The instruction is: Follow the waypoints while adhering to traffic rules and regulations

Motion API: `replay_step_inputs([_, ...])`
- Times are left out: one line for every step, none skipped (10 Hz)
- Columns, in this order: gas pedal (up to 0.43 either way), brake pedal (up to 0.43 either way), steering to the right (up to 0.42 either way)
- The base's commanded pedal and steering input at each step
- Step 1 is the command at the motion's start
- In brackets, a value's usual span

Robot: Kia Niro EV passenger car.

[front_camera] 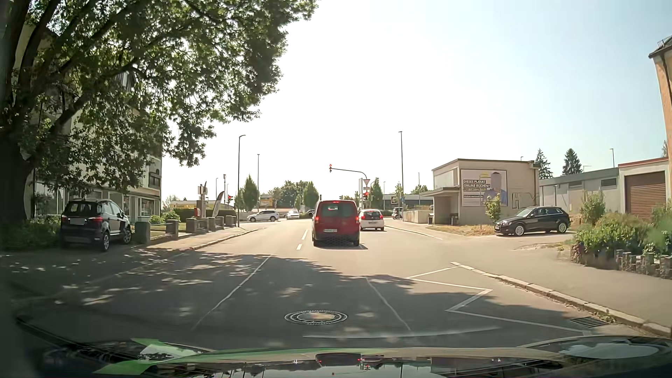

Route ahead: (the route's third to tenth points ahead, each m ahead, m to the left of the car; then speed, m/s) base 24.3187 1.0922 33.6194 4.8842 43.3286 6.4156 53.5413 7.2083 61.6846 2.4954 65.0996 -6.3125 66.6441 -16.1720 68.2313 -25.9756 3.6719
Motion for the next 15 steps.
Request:
replay_step_inputs([0.0,0.0,0.059])
replay_step_inputs([0.0,0.0,0.06])
replay_step_inputs([0.008,0.0,0.061])
replay_step_inputs([0.008,0.0,0.061])
replay_step_inputs([0.008,0.0,0.061])
replay_step_inputs([0.008,0.0,0.061])
replay_step_inputs([0.008,0.0,0.061])
replay_step_inputs([0.008,0.0,0.061])
replay_step_inputs([0.008,0.0,0.061])
replay_step_inputs([0.008,0.0,0.061])
replay_step_inputs([0.008,0.0,0.061])
replay_step_inputs([0.008,0.0,0.061])
replay_step_inputs([0.008,0.0,0.061])
replay_step_inputs([0.008,0.0,0.061])
replay_step_inputs([0.008,0.0,0.061])
